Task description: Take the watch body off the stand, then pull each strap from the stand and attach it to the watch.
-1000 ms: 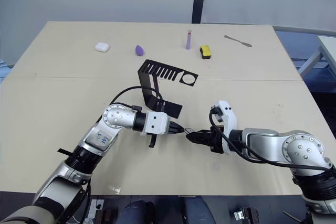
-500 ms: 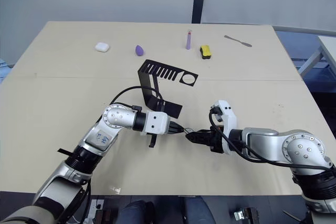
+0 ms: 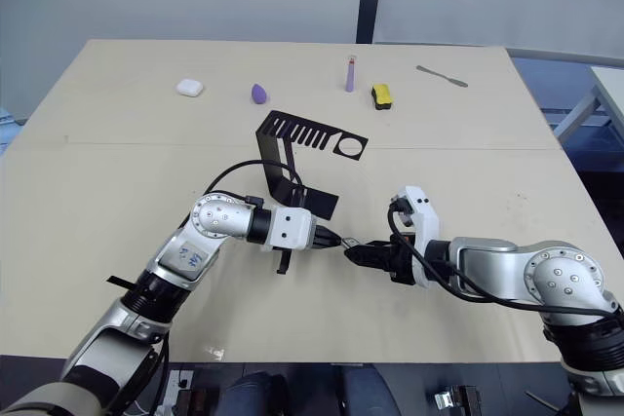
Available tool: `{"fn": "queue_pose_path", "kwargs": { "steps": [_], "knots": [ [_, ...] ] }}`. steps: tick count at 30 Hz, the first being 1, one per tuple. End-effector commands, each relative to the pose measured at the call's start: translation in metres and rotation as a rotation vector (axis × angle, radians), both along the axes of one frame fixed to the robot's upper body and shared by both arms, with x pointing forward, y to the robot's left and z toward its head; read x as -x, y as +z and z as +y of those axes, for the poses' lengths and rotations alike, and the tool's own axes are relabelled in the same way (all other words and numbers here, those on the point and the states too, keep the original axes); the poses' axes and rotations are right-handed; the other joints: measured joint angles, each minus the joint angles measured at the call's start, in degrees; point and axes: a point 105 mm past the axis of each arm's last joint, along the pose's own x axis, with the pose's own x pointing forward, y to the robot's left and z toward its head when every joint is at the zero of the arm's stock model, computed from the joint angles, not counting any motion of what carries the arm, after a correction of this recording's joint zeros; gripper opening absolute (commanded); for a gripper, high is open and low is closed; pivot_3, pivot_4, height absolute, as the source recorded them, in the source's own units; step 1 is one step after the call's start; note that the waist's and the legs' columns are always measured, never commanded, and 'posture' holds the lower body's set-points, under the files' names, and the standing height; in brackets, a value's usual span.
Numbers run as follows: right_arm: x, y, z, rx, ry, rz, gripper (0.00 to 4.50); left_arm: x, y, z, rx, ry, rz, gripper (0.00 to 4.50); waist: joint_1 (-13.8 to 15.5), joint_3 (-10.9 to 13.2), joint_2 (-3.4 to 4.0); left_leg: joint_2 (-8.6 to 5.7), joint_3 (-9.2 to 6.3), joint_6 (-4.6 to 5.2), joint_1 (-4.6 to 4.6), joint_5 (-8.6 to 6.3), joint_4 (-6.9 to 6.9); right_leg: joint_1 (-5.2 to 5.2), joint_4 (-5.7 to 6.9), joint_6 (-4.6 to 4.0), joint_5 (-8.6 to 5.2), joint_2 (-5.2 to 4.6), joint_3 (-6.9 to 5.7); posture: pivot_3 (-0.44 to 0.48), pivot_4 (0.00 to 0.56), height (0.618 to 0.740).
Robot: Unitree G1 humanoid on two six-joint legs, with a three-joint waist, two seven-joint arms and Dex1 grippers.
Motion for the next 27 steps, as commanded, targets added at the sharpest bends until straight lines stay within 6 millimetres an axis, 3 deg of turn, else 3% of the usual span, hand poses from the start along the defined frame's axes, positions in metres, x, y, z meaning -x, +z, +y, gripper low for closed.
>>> {"fn": "queue_pose_path", "kwargs": {
  "steps": [1,27],
  "knots": [
    [0.0181,0.0142,0.0209,-0.076,0.133,-0.029,1.51,0.0071,0.0110,-0.0153,0.033,-0.057,-0.043,0.00,0.00,0.00,0.00,0.00,0.00,0.00,0.00,0.00,0.00,0.00,0.00,0.00,0.00,0.00,0.00,0.000,0.150,0.740],
    [0.0157,0.0141,0.0190,-0.071,0.120,-0.030,1.51,0.0068,0.0112,-0.0168,0.034,-0.059,-0.044,0.00,0.00,0.00,0.00,0.00,0.00,0.00,0.00,0.00,0.00,0.00,0.00,0.00,0.00,0.00,0.00,0.000,0.150,0.740]
  ]
}}
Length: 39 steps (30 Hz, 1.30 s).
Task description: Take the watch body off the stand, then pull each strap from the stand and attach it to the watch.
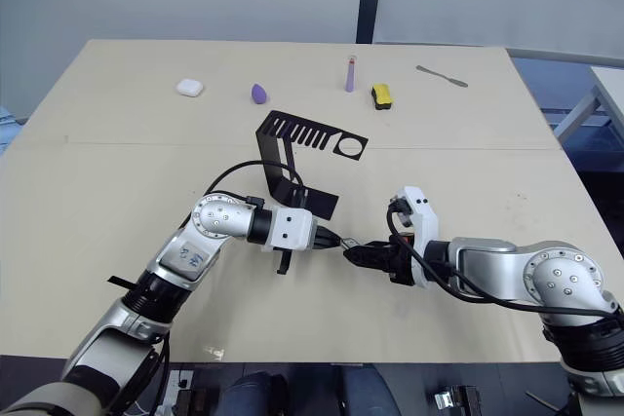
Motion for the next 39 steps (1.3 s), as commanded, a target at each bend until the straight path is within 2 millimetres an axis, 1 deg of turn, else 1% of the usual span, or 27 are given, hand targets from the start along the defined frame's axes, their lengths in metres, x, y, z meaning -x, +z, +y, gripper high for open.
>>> {"fn": "queue_pose_path", "kwargs": {
  "steps": [1,30,36,39],
  "knots": [
    [0.015,0.014,0.018,-0.071,0.116,-0.030,1.51,0.007,0.012,-0.016,0.040,-0.060,-0.042,0.00,0.00,0.00,0.00,0.00,0.00,0.00,0.00,0.00,0.00,0.00,0.00,0.00,0.00,0.00,0.00,0.000,0.150,0.740],
    [0.015,0.015,0.019,-0.074,0.114,-0.031,1.51,0.004,0.012,-0.017,0.040,-0.059,-0.042,0.00,0.03,0.00,0.00,0.00,0.00,0.00,0.00,0.00,0.00,0.00,0.00,0.00,0.00,0.00,0.00,0.000,0.150,0.740],
    [0.009,0.010,0.012,-0.036,0.068,-0.041,1.51,0.006,0.014,-0.018,0.046,-0.063,-0.047,0.00,0.03,0.00,0.00,0.00,0.00,0.00,0.00,0.00,0.01,0.00,0.00,0.00,0.00,0.00,0.00,0.000,0.150,0.740],
    [0.005,0.009,0.008,-0.010,0.047,-0.065,1.51,0.005,0.017,-0.015,0.050,-0.054,-0.053,0.00,0.03,0.00,0.00,0.00,0.00,0.00,0.00,0.00,0.00,0.00,0.00,0.00,0.00,0.00,0.00,0.000,0.150,0.740]
  ]
}}
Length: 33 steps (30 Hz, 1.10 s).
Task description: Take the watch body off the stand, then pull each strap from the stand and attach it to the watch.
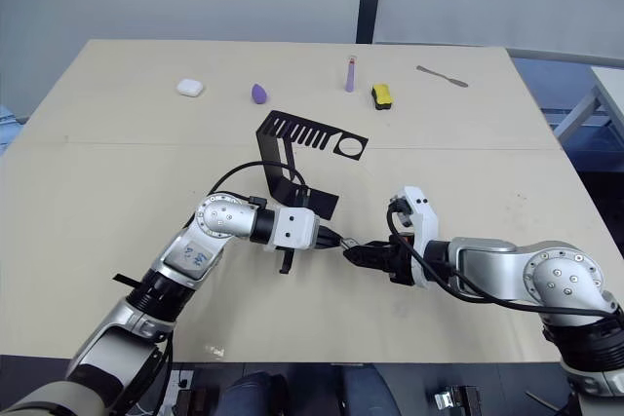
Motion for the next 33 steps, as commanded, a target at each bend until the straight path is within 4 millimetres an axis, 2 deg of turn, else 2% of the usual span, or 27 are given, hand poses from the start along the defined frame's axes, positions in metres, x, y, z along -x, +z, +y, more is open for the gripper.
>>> {"fn": "queue_pose_path", "kwargs": {
  "steps": [1,2,5,11,16,21,25,29,33],
  "knots": [
    [0.005,0.009,0.007,-0.018,0.043,-0.059,1.51,0.007,0.020,-0.011,0.051,-0.052,-0.056,0.00,0.00,0.00,0.00,0.00,0.00,0.00,0.00,0.00,0.00,0.00,0.00,0.00,0.00,0.00,0.00,0.000,0.150,0.740],
    [0.003,0.010,0.005,-0.006,0.035,-0.086,1.51,0.008,0.023,-0.006,0.061,-0.047,-0.034,0.30,0.00,0.00,0.00,0.00,0.00,0.00,0.00,0.00,0.00,0.00,0.00,0.00,0.00,0.00,0.00,0.000,0.150,0.740],
    [0.001,0.019,-0.003,0.051,0.039,-0.205,1.51,0.015,0.034,0.023,0.081,-0.020,0.097,1.39,-0.17,0.00,0.00,0.01,0.00,0.00,-0.04,0.00,-0.03,-0.04,0.00,0.00,0.00,0.00,-0.01,0.000,0.150,0.740],
    [0.019,0.032,-0.007,0.112,0.176,-0.395,1.51,0.049,0.058,0.070,0.099,-0.098,0.402,4.45,-0.17,0.03,0.04,0.07,-0.07,-0.06,-0.05,0.03,-0.04,-0.07,0.03,-0.03,-0.02,0.04,-0.07,0.000,0.150,0.740],
    [0.033,0.028,-0.007,0.297,0.420,-0.684,1.51,0.048,0.064,0.069,0.100,-0.118,0.395,4.48,0.47,0.03,0.04,-0.06,-0.26,0.00,-0.06,0.00,0.10,0.11,-0.10,0.04,-0.01,-0.03,-0.16,0.000,0.150,0.740],
    [0.041,0.016,-0.009,0.401,0.603,-0.900,1.51,0.046,0.056,0.062,0.072,-0.130,0.333,4.48,0.29,0.03,-0.02,-0.09,-0.27,0.02,-0.06,-0.01,0.12,0.14,-0.14,0.09,0.02,-0.01,-0.17,0.000,0.150,0.740],
    [0.043,0.015,-0.008,0.401,0.638,-0.977,1.51,0.040,0.052,0.060,0.072,-0.101,0.305,4.48,0.08,0.04,-0.03,-0.05,-0.17,0.00,0.02,0.00,0.13,0.12,-0.03,0.07,0.01,0.03,-0.11,0.000,0.150,0.740],
    [0.041,0.014,-0.007,0.383,0.635,-0.966,1.51,0.042,0.051,0.064,0.073,-0.098,0.327,4.48,0.15,0.05,-0.03,-0.05,-0.16,-0.01,0.08,0.00,0.23,0.16,0.09,0.05,0.01,0.02,-0.09,0.000,0.150,0.740],
    [0.035,0.007,0.002,0.340,0.625,-0.939,1.51,0.039,0.037,0.079,0.018,-0.052,0.308,4.48,0.00,0.05,-0.03,-0.04,-0.15,-0.01,0.10,0.00,0.21,0.15,0.10,0.03,0.00,0.02,-0.09,0.000,0.150,0.740]
  ]
}}
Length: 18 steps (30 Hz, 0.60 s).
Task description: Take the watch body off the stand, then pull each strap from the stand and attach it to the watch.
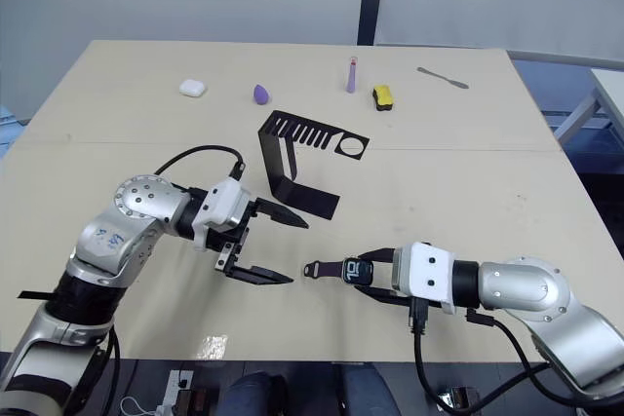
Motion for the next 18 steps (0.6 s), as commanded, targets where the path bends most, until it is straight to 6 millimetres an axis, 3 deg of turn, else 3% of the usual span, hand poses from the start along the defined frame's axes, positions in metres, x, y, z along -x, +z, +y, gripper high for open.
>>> {"fn": "queue_pose_path", "kwargs": {
  "steps": [1,9,13,14,18],
  "knots": [
    [-0.003,-0.006,0.014,-0.017,0.039,0.020,1.51,-0.004,-0.010,0.018,-0.063,0.049,-0.065,4.48,-0.25,0.00,0.00,0.01,0.01,0.00,0.02,0.00,0.00,0.00,0.01,-0.02,-0.01,0.00,0.00,0.000,0.150,0.740],
    [-0.027,-0.042,0.032,0.070,0.025,0.074,1.51,-0.013,-0.028,0.042,-0.137,0.140,-0.097,4.48,0.12,0.02,-0.01,0.00,0.11,0.08,0.05,-0.05,0.09,-0.02,0.08,-0.12,-0.06,-0.09,0.00,0.000,0.150,0.740],
    [-0.033,-0.045,0.035,0.089,0.017,0.080,1.51,-0.014,-0.027,0.040,-0.103,0.156,-0.086,4.48,0.19,0.02,-0.01,0.00,0.10,0.10,0.00,-0.06,0.13,-0.05,0.12,-0.11,-0.06,-0.11,-0.03,0.000,0.150,0.740],
    [-0.033,-0.043,0.035,0.085,0.013,0.079,2.54,-0.014,-0.027,0.040,-0.099,0.158,-0.086,4.50,0.18,0.02,-0.01,0.00,0.10,0.10,0.00,-0.06,0.14,-0.05,0.14,-0.12,-0.06,-0.11,-0.03,0.000,0.150,0.740],
    [-0.033,-0.031,0.026,0.095,0.007,0.032,4.34,-0.015,-0.023,0.043,-0.044,0.195,-0.053,4.50,0.06,0.02,0.00,0.01,0.10,0.10,0.01,-0.06,0.14,-0.06,0.17,-0.12,-0.06,-0.10,-0.04,0.000,0.150,0.740]
  ]
}}
